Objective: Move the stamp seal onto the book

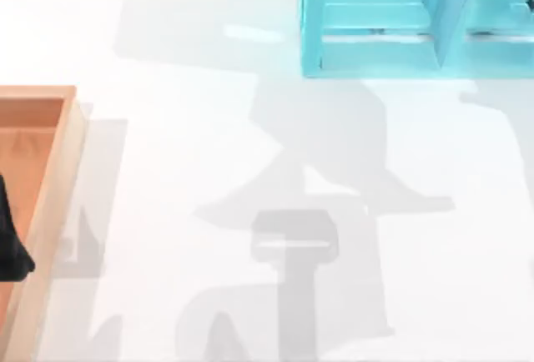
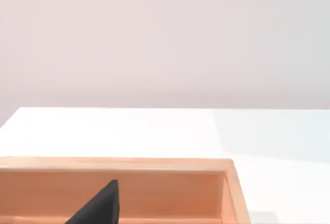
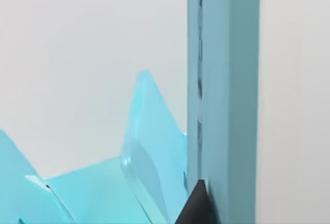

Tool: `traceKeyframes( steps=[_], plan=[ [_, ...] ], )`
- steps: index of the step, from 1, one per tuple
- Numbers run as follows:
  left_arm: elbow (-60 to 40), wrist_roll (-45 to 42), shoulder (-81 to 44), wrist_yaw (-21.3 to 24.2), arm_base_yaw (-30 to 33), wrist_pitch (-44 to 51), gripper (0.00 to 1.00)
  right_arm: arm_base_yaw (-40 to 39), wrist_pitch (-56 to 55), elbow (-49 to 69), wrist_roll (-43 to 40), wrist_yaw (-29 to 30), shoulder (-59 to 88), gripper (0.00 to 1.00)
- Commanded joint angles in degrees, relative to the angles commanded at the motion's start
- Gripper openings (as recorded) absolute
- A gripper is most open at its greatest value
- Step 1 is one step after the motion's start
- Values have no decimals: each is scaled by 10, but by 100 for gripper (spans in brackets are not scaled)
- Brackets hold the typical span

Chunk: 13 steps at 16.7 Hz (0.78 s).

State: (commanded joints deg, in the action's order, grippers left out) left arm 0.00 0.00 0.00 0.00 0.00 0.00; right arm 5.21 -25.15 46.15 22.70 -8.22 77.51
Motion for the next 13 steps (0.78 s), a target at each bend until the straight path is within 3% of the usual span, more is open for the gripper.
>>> traceKeyframes(
  steps=[5, 10, 13],
  plan=[
    [0, 0, 0, 0, 0, 0, 100, 2, 54, -43, 1, -5, -86, 0],
    [0, 0, 0, 0, 0, 0, 100, -1, 53, -43, 1, -4, -81, 0],
    [0, 0, 0, 0, 0, 0, 100, -37, 42, -36, -35, 28, -55, 0]
  ],
)
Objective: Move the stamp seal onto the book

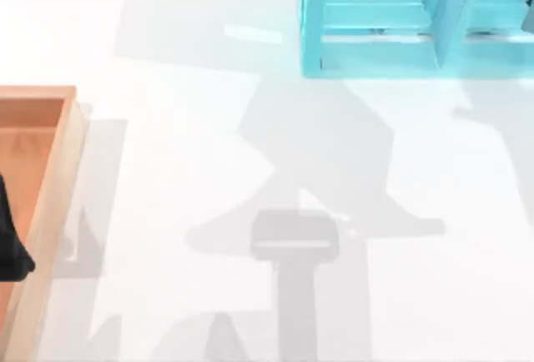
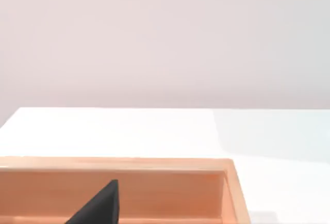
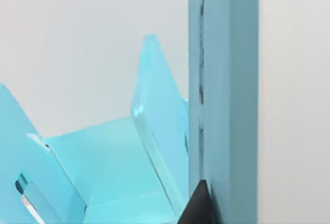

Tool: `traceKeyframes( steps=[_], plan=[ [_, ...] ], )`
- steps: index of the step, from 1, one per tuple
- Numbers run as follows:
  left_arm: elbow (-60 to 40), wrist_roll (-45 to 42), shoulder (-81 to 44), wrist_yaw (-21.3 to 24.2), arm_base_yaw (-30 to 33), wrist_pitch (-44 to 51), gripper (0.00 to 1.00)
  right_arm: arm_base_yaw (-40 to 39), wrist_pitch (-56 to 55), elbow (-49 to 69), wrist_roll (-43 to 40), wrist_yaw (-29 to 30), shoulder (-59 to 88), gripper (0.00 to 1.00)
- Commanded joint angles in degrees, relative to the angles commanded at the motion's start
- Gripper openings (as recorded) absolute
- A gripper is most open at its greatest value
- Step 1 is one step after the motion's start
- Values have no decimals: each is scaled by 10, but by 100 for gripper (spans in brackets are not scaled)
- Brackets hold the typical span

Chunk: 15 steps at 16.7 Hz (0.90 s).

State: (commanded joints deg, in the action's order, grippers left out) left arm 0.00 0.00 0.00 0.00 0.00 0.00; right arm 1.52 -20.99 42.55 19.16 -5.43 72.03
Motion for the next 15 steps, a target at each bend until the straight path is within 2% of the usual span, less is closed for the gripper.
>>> traceKeyframes(
  steps=[3, 5, 15],
  plan=[
    [0, 0, 0, 0, 0, 0, 100, -83, -24, 14, -89, 66, 57, 0],
    [0, 0, 0, 0, 0, 0, 100, -157, -42, 22, -178, 125, 103, 0],
    [0, 0, 0, 0, 0, 0, 100, -567, -133, 41, -715, 459, 306, 0]
  ],
)
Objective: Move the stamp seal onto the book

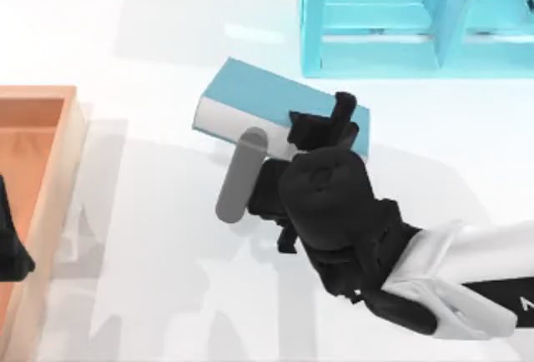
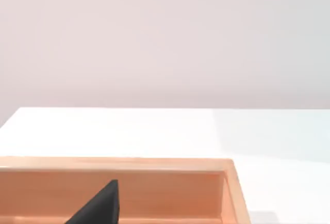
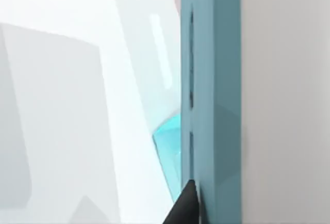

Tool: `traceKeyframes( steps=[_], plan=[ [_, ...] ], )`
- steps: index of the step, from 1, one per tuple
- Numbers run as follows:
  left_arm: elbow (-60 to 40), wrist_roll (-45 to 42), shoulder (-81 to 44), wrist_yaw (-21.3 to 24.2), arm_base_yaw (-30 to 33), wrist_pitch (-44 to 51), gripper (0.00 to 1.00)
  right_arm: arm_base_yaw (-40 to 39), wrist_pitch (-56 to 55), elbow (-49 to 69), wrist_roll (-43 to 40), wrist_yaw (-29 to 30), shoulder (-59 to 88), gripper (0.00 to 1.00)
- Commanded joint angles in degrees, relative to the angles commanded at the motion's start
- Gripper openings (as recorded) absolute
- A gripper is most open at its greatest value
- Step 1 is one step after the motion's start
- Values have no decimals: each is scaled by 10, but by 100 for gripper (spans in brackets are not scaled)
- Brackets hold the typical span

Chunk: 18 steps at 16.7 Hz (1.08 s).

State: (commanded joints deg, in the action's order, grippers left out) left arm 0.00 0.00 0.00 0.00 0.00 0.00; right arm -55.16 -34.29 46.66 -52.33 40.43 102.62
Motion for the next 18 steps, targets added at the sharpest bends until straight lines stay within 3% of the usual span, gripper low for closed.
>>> traceKeyframes(
  steps=[3, 6, 18],
  plan=[
    [0, 0, 0, 0, 0, 0, 100, -84, -15, -4, -99, 69, 25, 0],
    [0, 0, 0, 0, 0, 0, 100, -126, -23, -6, -142, 104, 36, 0],
    [0, 0, 0, 0, 0, 0, 100, -133, -18, -12, -138, 111, 33, 0]
  ],
)
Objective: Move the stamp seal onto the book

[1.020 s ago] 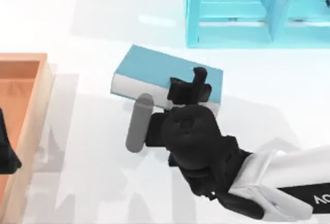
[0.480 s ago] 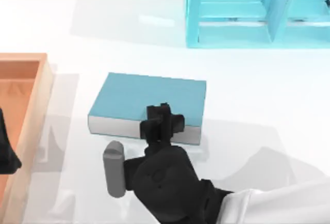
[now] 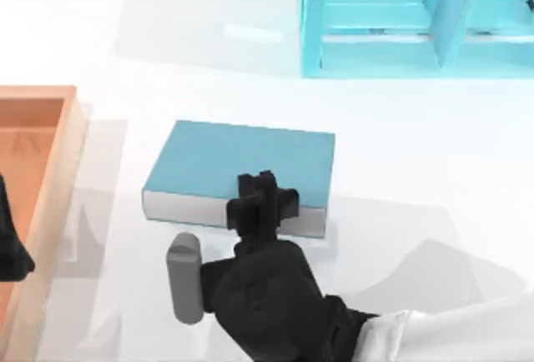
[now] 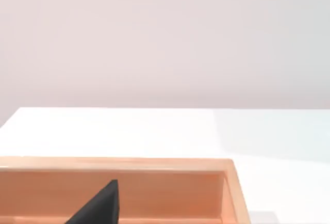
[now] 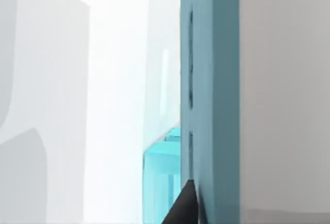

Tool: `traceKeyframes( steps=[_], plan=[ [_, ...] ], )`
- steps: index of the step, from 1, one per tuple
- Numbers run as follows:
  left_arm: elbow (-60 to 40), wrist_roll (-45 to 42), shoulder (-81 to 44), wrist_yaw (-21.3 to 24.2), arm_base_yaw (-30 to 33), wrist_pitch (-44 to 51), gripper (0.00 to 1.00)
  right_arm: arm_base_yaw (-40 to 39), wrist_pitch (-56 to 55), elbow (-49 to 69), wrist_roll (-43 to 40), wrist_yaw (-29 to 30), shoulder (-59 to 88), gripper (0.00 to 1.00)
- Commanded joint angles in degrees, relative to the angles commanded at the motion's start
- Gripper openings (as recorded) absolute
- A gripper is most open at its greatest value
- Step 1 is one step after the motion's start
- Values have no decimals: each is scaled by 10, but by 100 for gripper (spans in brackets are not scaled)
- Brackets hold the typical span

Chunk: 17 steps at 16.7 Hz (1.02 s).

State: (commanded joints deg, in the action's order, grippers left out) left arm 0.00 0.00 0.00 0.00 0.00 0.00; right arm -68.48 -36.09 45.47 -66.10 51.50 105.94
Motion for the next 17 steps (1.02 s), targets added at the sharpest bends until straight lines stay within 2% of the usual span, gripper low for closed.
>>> traceKeyframes(
  steps=[8, 12, 17],
  plan=[
    [0, 0, 0, 0, 0, 0, 100, 0, -74, -16, 0, 1, 58, 0],
    [0, 0, 0, 0, 0, 0, 100, 0, -75, -16, 0, 1, 59, 0],
    [0, 0, 0, 0, 0, 0, 100, 0, -75, -16, 0, 1, 59, 38]
  ],
)
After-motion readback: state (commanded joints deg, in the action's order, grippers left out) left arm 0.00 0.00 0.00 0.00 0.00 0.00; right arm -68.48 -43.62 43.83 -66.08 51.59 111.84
